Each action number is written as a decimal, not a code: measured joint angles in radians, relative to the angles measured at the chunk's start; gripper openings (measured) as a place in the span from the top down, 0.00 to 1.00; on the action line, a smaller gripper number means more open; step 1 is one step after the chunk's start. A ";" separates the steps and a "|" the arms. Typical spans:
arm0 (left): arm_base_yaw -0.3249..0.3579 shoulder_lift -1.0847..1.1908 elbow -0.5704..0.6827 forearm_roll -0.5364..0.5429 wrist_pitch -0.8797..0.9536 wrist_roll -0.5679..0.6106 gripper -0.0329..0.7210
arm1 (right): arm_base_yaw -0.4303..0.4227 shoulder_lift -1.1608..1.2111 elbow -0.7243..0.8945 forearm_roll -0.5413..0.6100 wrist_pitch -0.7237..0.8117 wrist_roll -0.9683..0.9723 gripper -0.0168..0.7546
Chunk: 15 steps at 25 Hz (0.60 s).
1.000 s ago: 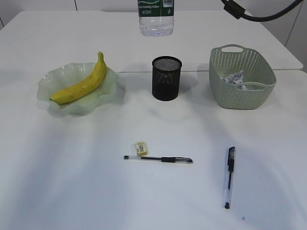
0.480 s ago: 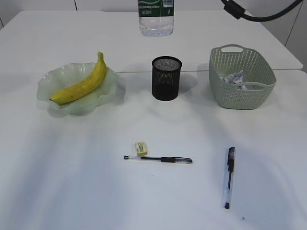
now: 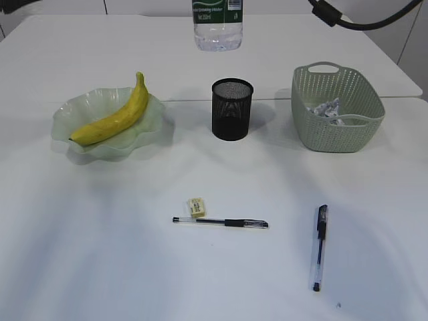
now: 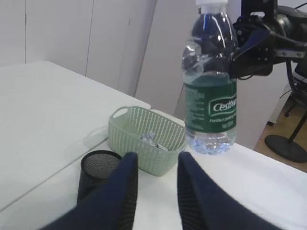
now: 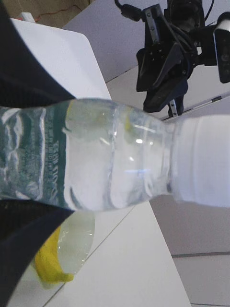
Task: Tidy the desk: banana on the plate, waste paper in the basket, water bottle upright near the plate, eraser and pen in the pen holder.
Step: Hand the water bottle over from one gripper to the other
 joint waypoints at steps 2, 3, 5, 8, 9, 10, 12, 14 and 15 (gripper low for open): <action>0.000 0.000 0.030 0.000 -0.002 0.020 0.70 | 0.000 0.000 0.000 0.000 0.000 0.000 0.53; 0.000 0.000 0.044 0.004 -0.002 0.028 0.70 | 0.000 0.000 0.000 0.000 0.000 0.000 0.53; -0.004 0.000 0.058 0.029 -0.004 0.040 0.70 | 0.000 0.000 0.000 0.000 0.000 0.000 0.53; -0.023 0.000 0.062 0.066 -0.004 0.054 0.70 | 0.000 0.000 0.000 0.000 0.000 0.000 0.53; -0.032 0.000 0.062 0.068 -0.004 0.057 0.70 | 0.000 0.000 0.000 0.000 0.000 0.000 0.53; -0.038 0.000 0.062 0.068 -0.004 0.057 0.70 | 0.000 0.000 0.000 0.000 0.000 0.000 0.53; -0.045 0.000 0.062 0.066 -0.004 0.059 0.70 | 0.000 0.000 0.000 0.000 0.000 0.000 0.53; -0.045 0.000 0.062 0.064 -0.004 0.059 0.70 | 0.000 0.000 0.000 0.000 0.000 0.000 0.53; -0.045 0.000 0.062 0.062 -0.004 0.059 0.70 | 0.000 0.000 0.000 0.000 0.000 0.000 0.53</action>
